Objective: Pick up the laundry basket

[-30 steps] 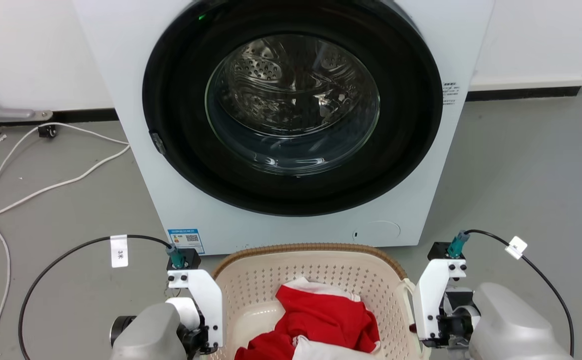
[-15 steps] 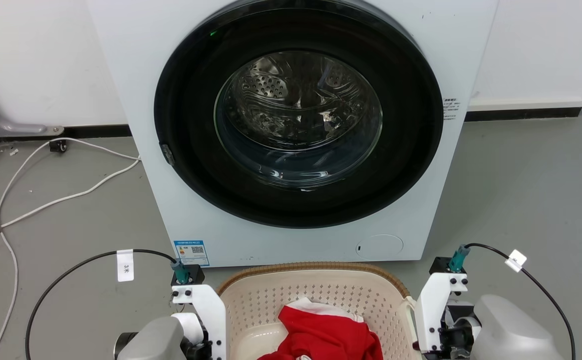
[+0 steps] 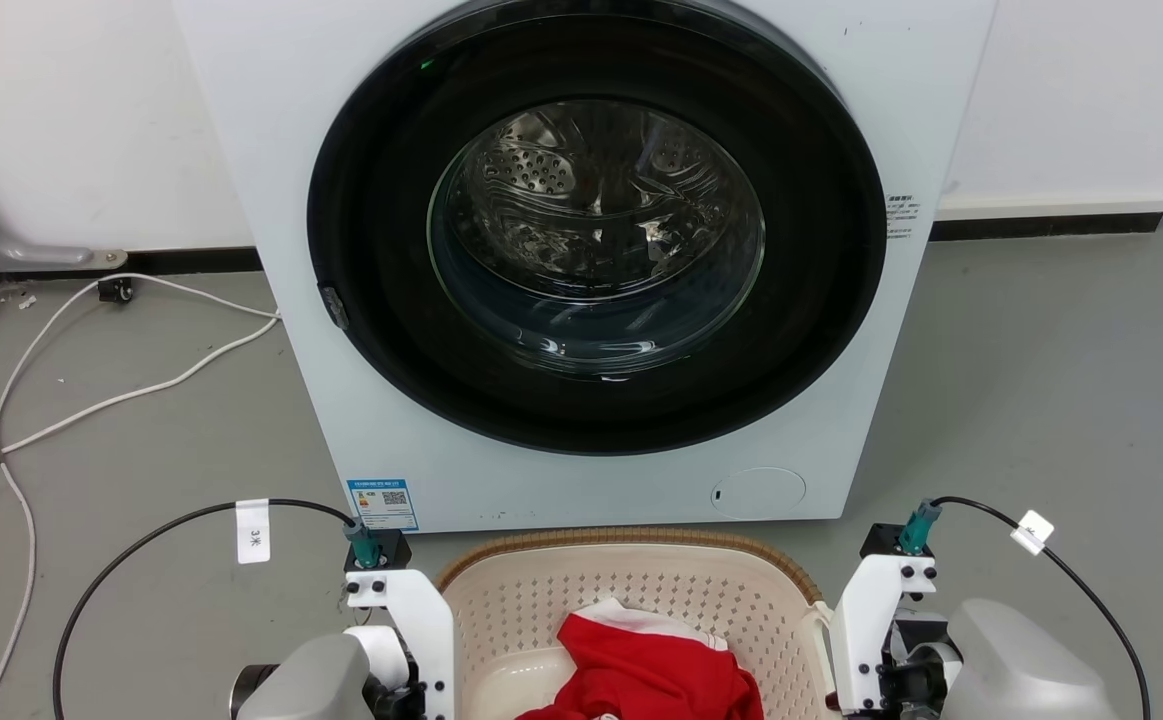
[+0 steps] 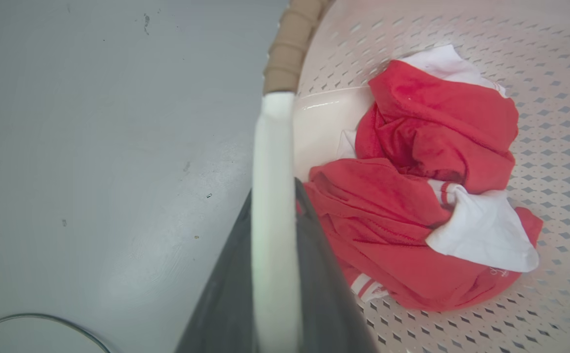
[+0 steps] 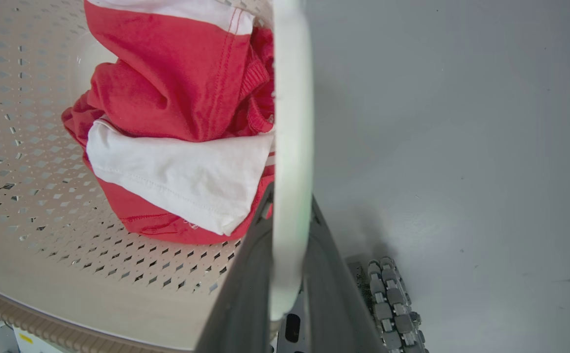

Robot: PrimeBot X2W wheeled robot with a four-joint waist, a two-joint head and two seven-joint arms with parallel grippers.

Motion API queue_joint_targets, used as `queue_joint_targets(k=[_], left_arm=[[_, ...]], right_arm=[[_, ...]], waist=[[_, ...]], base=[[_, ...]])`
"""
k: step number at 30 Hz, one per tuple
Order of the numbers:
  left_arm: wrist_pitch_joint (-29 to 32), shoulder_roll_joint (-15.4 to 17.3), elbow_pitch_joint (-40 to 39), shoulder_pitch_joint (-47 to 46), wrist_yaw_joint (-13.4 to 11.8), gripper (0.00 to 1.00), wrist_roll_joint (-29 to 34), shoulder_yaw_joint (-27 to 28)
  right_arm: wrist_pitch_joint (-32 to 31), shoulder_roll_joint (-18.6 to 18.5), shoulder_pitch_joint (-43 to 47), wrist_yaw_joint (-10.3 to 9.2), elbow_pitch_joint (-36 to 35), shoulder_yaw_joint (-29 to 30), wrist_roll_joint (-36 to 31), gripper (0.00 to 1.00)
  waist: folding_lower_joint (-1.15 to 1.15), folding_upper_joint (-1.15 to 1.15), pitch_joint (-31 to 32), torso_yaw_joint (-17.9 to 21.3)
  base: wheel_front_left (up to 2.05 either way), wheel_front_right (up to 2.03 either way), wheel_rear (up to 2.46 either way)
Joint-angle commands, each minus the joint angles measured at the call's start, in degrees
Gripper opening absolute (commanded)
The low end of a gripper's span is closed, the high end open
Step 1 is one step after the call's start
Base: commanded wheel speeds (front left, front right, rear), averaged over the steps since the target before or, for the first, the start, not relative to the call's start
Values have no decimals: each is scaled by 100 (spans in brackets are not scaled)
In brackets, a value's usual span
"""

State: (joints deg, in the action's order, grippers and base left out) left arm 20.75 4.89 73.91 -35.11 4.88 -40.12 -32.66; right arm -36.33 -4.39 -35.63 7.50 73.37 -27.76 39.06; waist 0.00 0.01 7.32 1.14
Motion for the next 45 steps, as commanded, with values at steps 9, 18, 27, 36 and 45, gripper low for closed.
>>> queue_joint_targets(k=[9,18,27,36,45], left_arm=[[-41,26,-7,-23,26,0,-41,-42],[-48,40,-7,-16,21,0,-66,-94],[-58,37,-7,-39,25,0,-101,-127],[-64,34,-8,-28,14,0,-141,-155],[-62,40,-8,-31,20,0,-166,-190]], right_arm=[[52,-13,37,-2,27,-48,41,0],[83,-12,41,-2,36,-71,65,0],[86,-8,35,-2,45,-99,102,0],[101,-18,47,-2,48,-112,113,0],[104,-3,50,-2,49,-124,120,0]], waist=[[0,-1,-23,-3],[0,-1,-28,-12],[0,-1,-42,-10],[0,-1,-48,-9],[0,-1,-57,-19]], base=[[0,0,0],[0,0,0],[0,0,0],[0,0,0],[0,0,0]])
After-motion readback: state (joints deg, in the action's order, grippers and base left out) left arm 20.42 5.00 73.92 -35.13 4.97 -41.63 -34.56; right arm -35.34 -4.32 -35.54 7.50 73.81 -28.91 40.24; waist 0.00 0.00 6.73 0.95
